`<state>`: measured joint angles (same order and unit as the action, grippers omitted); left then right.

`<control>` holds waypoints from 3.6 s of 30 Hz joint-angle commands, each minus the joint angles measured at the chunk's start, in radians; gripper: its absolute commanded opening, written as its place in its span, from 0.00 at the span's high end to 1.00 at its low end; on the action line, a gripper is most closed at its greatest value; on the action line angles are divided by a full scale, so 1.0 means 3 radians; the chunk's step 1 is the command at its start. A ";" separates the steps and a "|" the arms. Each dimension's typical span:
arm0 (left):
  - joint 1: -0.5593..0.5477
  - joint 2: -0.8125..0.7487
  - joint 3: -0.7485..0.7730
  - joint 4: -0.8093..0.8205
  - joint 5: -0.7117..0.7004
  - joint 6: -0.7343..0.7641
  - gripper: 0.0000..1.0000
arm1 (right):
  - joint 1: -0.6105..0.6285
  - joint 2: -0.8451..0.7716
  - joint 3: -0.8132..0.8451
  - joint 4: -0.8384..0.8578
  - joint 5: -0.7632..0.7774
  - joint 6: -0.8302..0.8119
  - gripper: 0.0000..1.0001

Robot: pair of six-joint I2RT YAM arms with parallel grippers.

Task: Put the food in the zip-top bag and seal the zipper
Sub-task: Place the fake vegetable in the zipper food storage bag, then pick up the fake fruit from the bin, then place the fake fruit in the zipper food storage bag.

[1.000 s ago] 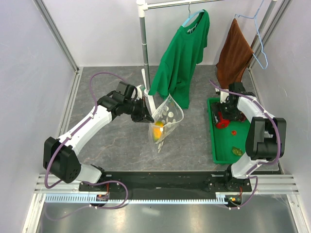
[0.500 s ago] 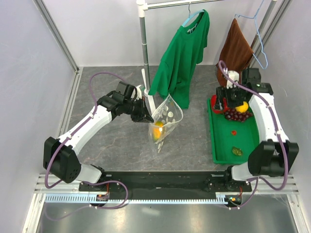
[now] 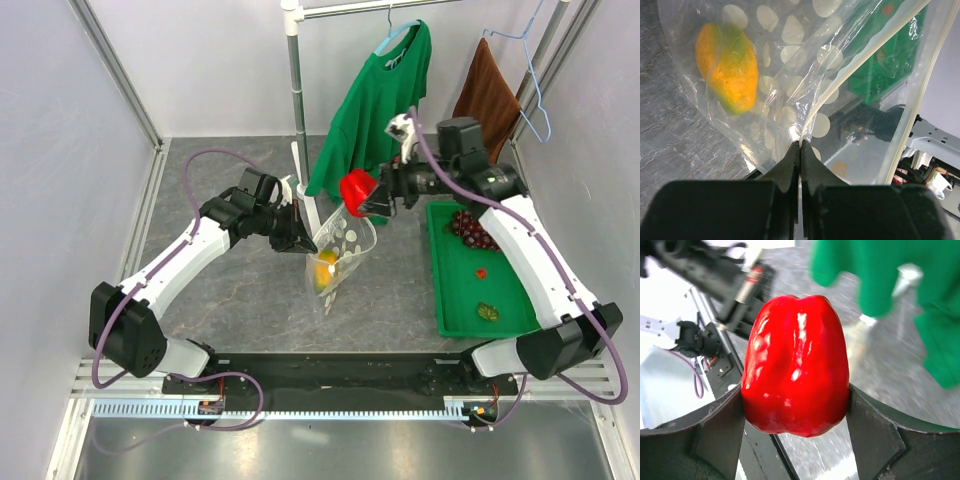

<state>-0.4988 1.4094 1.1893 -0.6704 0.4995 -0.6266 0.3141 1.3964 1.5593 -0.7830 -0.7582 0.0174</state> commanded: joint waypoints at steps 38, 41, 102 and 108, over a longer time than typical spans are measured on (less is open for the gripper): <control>0.0031 -0.0127 0.0060 0.0082 0.0140 0.0074 0.98 | -0.1932 0.0831 -0.0197 -0.0893 0.1452 -0.2512 0.02; 0.0026 -0.0121 0.0055 0.0082 0.0130 0.0079 0.98 | -0.1927 0.1076 -0.0141 -0.0847 0.1566 -0.2686 0.05; 0.0103 -0.0019 0.0075 0.0051 0.0145 0.0100 0.98 | -0.1686 0.0290 -0.0443 -0.1469 0.0652 -0.2584 1.00; 0.0103 -0.0024 0.0060 0.0051 0.0150 0.0094 0.98 | -0.1671 0.0152 0.0257 -0.1711 -0.0334 -0.2024 1.00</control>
<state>-0.4725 1.4010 1.1893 -0.6708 0.5293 -0.6262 -0.1886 1.5085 1.4670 -1.2407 -0.5774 -0.7219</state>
